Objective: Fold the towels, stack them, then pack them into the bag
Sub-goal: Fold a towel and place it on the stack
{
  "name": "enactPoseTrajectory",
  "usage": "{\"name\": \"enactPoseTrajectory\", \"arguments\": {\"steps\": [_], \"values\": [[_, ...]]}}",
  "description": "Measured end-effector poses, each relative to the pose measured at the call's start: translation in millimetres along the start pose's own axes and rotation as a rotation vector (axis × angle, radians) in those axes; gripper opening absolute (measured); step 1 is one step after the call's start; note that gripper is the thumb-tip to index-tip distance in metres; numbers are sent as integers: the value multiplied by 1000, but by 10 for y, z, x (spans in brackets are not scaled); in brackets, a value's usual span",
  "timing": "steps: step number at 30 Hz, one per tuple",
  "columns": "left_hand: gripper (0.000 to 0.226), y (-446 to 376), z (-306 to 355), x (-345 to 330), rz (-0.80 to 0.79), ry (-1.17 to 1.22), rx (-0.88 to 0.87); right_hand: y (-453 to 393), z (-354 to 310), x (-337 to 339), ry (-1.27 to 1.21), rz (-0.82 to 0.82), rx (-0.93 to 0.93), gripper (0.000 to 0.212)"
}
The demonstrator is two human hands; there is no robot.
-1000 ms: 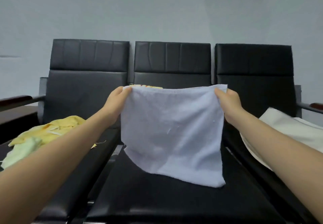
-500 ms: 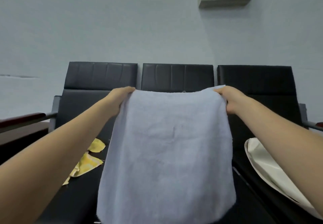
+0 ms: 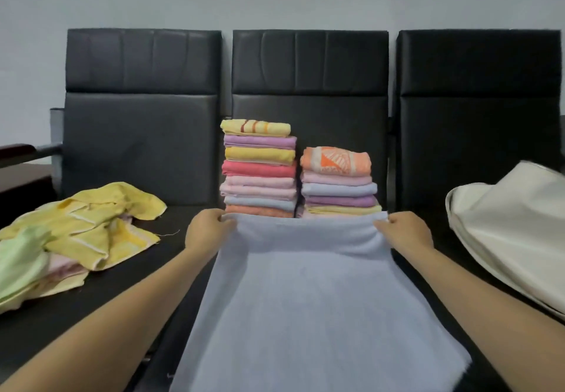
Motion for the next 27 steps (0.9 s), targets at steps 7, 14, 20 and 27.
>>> {"name": "enactPoseTrajectory", "arguments": {"steps": [7, 14, 20, 27], "values": [[22, -300, -56, -312, 33, 69, 42, -421, 89, -502, -588, -80, -333, 10], [27, -493, -281, -648, -35, -55, 41, -699, 242, -865, -560, -7, -268, 25], [46, -294, -96, -747, -108, -227, -42, -432, 99, -865, -229, -22, -12, 40], [41, 257, 263, -577, -229, -242, -274, -18, 17, -643, -1, -206, 219, 49]]}}
Point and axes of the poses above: each hand's wrist, its own y-axis away from the middle knuckle, its own x-axis out of the back of the hand, z = x × y, the point moved 3 cm from there along -y, towards the middle knuckle, and after that the axes turned 1 degree about x, right-handed, at the moved point
